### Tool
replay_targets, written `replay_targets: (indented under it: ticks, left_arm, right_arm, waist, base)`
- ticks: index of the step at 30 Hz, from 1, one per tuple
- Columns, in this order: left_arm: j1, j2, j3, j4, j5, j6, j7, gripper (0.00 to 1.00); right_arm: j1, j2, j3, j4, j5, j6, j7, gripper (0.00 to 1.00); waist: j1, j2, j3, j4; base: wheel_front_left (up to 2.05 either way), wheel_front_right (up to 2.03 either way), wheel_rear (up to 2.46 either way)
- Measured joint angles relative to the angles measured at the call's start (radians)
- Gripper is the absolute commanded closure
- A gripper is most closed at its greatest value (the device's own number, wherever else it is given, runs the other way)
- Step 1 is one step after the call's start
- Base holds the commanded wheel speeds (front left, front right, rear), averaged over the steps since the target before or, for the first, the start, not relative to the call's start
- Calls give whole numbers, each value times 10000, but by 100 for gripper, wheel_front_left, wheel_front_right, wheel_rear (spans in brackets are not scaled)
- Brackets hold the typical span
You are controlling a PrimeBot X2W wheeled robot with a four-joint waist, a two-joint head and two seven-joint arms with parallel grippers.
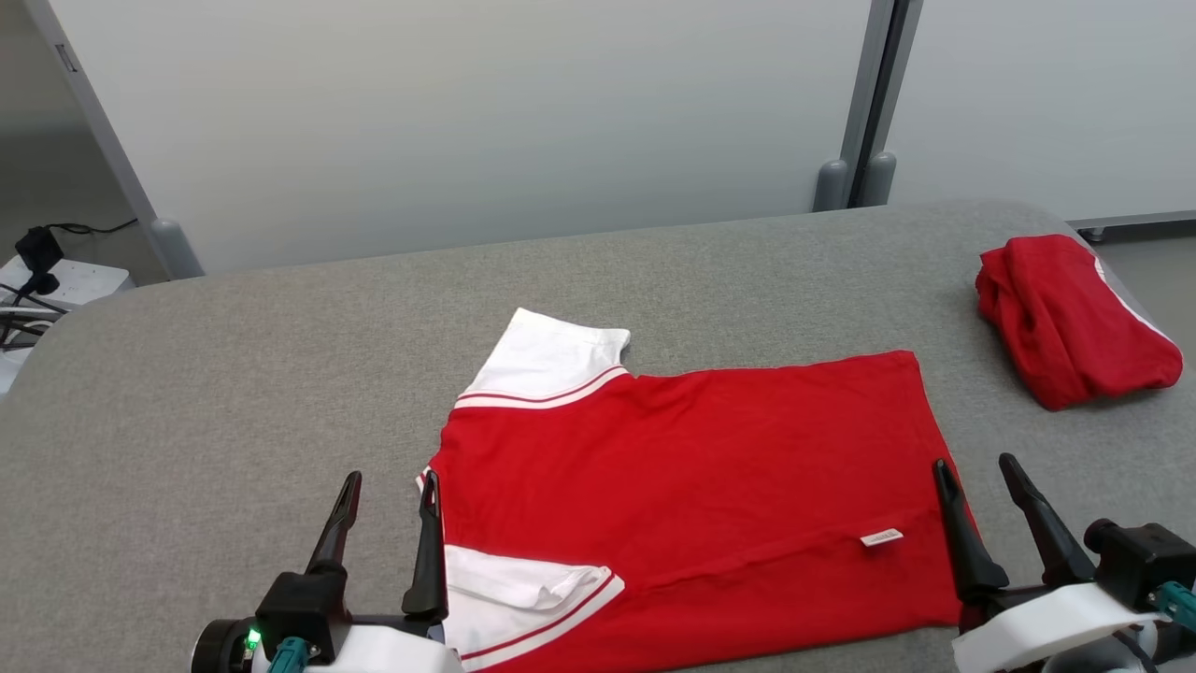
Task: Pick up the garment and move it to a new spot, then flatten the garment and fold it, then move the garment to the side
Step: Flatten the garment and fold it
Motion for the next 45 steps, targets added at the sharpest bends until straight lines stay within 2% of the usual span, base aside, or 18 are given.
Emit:
replay_targets:
  ticks: [11,16,22,29,37,45]
  left_arm:
    - [168,-408,717,449,456,-487,0,0]
    - [-602,-431,813,1158,474,-803,0,0]
    - [-2245,-525,834,2454,395,-1154,69,0]
    - [-4935,-662,715,4266,259,-1496,1154,0]
    - [-8364,-748,491,7053,259,-1595,2370,0]
    - [-10801,-763,395,9168,259,-1814,3035,0]
  right_arm:
    - [148,-90,190,-230,94,0,0,0]
    - [133,-115,249,-236,153,0,0,0]
    - [92,-192,395,-238,196,0,0,0]
    - [-357,-439,443,-318,349,0,0,0]
    - [-1266,-527,558,-596,437,0,0,0]
    - [-1931,-589,554,-754,439,0,0,0]
  waist:
    - [0,0,109,-407]
    - [0,0,391,-587]
    - [0,0,898,-824]
    - [0,0,1831,-950]
    - [0,0,3439,-933]
    - [0,0,4806,-979]
  base:
    - [0,0,0]
    - [0,0,0]
    - [0,0,0]
    - [0,0,0]
    - [0,0,0]
    - [0,0,0]
